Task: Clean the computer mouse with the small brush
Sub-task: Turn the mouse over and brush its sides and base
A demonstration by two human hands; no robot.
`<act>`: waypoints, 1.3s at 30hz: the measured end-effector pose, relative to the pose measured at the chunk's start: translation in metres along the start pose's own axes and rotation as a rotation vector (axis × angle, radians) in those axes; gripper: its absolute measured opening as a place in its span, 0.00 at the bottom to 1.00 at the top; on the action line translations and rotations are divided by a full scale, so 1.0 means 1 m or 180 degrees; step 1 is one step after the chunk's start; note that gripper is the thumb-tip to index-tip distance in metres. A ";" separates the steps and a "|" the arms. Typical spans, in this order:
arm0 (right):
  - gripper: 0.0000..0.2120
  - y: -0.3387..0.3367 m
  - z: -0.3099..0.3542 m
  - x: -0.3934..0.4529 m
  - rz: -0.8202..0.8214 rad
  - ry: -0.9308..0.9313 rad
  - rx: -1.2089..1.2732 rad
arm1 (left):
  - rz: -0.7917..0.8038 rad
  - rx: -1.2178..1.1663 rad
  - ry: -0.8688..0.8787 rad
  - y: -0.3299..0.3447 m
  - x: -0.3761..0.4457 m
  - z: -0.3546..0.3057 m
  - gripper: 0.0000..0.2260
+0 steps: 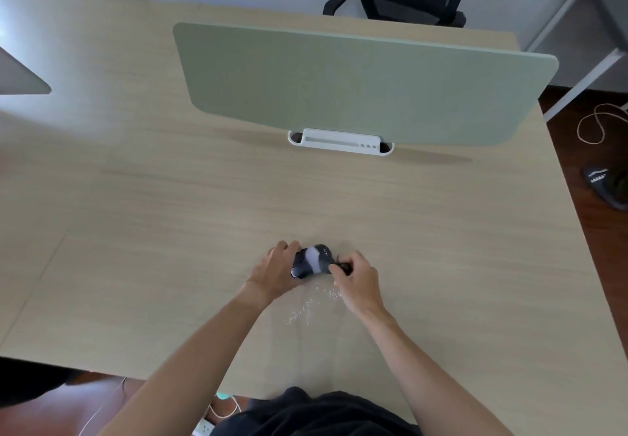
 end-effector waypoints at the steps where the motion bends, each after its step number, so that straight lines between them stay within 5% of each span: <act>1: 0.07 -0.011 -0.002 -0.002 -0.0212 0.0027 0.0041 | 0.0000 0.0011 -0.0032 -0.001 0.000 0.001 0.21; 4: 0.10 -0.027 -0.005 -0.010 -0.0523 -0.0016 0.0103 | -0.0008 -0.0019 -0.0080 0.000 0.001 0.002 0.21; 11: 0.12 0.028 0.004 -0.021 0.0309 -0.0233 -0.0030 | 0.0039 -0.0128 -0.0070 -0.002 0.006 0.004 0.26; 19: 0.12 -0.025 0.002 -0.004 -0.0575 -0.0173 0.0203 | 0.0029 0.0084 -0.0086 -0.003 0.008 0.003 0.28; 26: 0.09 0.010 0.008 -0.005 0.0292 -0.0186 -0.0090 | 0.0010 0.0146 -0.0001 -0.005 0.009 0.000 0.28; 31: 0.08 -0.034 -0.007 -0.001 -0.0613 0.0076 -0.0217 | 0.0105 0.0598 0.0250 -0.007 0.012 0.001 0.24; 35: 0.08 -0.021 0.012 -0.002 -0.0354 -0.0192 0.0033 | 0.0134 0.0936 0.0630 -0.009 0.005 -0.005 0.36; 39: 0.09 -0.001 0.012 0.000 -0.0155 -0.0191 0.0256 | -0.0004 0.0015 -0.0106 -0.015 -0.006 0.004 0.39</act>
Point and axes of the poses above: each hand's wrist, its own x-axis towards the middle knuckle, its own y-axis out of the palm, z = x × y, the point moved 10 cm from there along x, towards the middle knuckle, and after that the axes turned 5 degrees about -y, right-handed, at the moved point
